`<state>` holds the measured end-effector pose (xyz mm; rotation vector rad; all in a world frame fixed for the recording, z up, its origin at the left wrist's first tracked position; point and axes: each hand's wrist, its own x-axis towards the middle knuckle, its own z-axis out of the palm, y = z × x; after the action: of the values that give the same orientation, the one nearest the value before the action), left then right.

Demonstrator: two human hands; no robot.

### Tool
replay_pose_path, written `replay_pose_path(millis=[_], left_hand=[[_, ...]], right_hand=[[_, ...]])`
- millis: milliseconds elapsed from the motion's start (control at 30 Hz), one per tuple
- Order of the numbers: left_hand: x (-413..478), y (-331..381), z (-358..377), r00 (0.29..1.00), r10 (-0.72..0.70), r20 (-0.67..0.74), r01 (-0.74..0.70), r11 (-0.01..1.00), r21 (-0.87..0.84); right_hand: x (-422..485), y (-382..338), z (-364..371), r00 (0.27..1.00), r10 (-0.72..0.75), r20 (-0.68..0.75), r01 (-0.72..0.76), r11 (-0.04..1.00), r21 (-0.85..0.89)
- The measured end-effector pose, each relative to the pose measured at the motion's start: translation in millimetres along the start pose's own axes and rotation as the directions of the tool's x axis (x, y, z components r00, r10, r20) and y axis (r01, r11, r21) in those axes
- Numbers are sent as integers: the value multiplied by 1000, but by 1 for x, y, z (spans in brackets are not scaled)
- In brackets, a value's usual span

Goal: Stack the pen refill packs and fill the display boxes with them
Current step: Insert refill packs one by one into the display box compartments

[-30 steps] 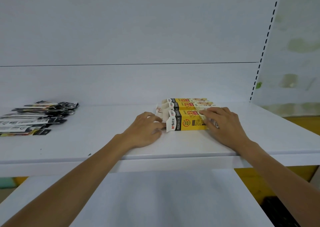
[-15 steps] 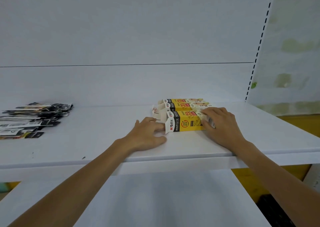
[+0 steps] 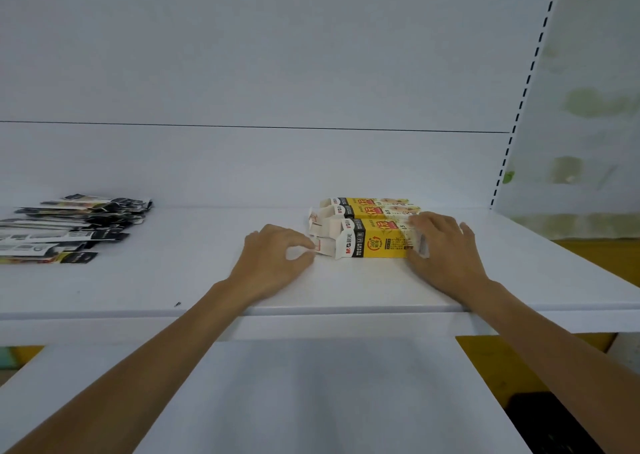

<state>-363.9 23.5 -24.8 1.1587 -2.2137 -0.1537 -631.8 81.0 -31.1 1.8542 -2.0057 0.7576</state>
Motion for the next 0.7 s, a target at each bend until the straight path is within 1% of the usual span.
replay_pose_path(millis=[67, 100, 167, 233, 267, 333, 400, 500, 567, 633, 700], left_hand=[[-10, -10, -13, 994, -35, -102, 33, 999, -25], [-16, -16, -20, 992, -49, -120, 48, 999, -10], [-28, -30, -36, 989, -88, -123, 91, 996, 16], [-42, -47, -53, 984, -136, -111, 140, 989, 35], [-52, -59, -66, 979, -164, -118, 171, 984, 50], [-77, -85, -96, 960, -227, -163, 239, 969, 58], [-105, -112, -127, 925, -301, -232, 317, 948, 34], [-145, -146, -164, 867, -386, -315, 419, 907, 42], [-164, -168, -180, 834, -418, -360, 462, 886, 43], [-176, -194, -195, 809, -438, -392, 488, 872, 33], [-181, -223, -208, 805, -447, -391, 498, 866, 34]], right_hand=[[4, -18, -7, 998, -10, -59, 14, 998, 67], [8, -31, -11, 996, -17, -88, 27, 993, 116], [22, -68, -16, 990, -60, -125, 84, 976, 201], [38, -110, -18, 973, -138, -187, 184, 949, 257], [46, -135, -17, 958, -179, -224, 240, 929, 281], [58, -188, -11, 935, -249, -254, 326, 884, 334], [63, -243, -1, 914, -313, -258, 395, 832, 390], [61, -320, 13, 871, -404, -281, 492, 724, 485], [61, -364, 18, 853, -421, -309, 521, 656, 546], [65, -402, 24, 866, -392, -310, 496, 603, 625], [69, -434, 36, 868, -396, -298, 489, 583, 649]])
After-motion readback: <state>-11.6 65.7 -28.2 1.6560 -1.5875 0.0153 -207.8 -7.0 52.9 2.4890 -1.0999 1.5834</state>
